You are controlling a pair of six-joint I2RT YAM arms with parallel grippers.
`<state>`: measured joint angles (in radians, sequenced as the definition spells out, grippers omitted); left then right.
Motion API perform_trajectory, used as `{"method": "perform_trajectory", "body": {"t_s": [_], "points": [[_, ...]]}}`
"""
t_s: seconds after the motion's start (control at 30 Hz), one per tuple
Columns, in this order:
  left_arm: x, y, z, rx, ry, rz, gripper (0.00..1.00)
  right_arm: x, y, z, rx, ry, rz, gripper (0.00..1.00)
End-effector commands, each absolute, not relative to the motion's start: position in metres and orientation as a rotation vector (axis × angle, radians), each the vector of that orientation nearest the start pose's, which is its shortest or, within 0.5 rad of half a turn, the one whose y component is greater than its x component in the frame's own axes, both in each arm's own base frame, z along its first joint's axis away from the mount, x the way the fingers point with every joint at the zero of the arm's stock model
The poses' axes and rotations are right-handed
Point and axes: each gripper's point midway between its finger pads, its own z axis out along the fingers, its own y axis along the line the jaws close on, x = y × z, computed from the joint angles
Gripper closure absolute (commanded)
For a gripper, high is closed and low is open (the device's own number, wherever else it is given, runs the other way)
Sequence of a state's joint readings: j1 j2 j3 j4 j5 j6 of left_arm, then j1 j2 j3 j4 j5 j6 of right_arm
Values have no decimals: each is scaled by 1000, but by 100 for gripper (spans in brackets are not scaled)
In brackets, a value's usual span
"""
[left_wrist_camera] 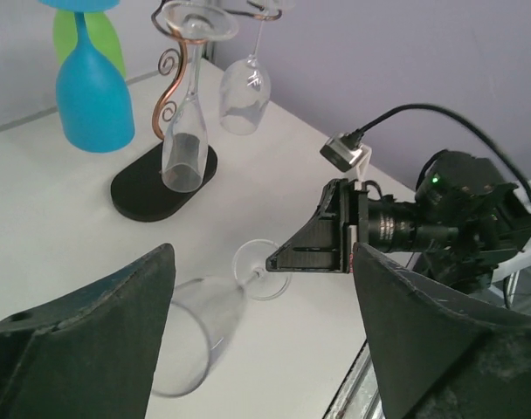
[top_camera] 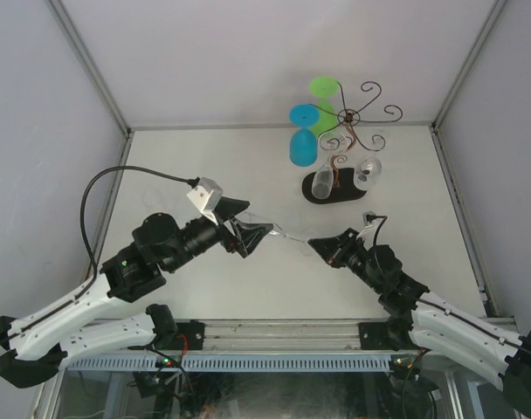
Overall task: Place the wine glass upside down on the wine glass rack
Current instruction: Turn the wine glass upside down at the wine rack.
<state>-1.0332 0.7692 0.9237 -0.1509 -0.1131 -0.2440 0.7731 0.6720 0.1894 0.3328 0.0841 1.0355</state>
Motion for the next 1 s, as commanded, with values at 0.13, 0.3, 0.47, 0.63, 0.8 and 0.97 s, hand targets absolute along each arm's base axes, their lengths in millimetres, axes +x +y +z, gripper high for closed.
{"method": "perform_trajectory", "body": {"t_s": [0.13,0.3,0.47,0.63,0.8,0.97], "points": [[152,-248,417,497,1408,-996,12,211,195,154,263,1852,1039,100],[156,-235,416,491,1424,-926,12,213,179,158,200,1829,948,100],[159,-223,397,537,1489,-821,12,209,176,178,35,1779,877,100],[162,-211,378,566,1535,-729,12,206,177,199,-122,1744,770,100],[160,-200,370,589,1529,-685,12,208,180,220,-224,1675,672,100],[158,-194,362,662,1505,-630,12,204,188,241,-401,1556,539,100]]}}
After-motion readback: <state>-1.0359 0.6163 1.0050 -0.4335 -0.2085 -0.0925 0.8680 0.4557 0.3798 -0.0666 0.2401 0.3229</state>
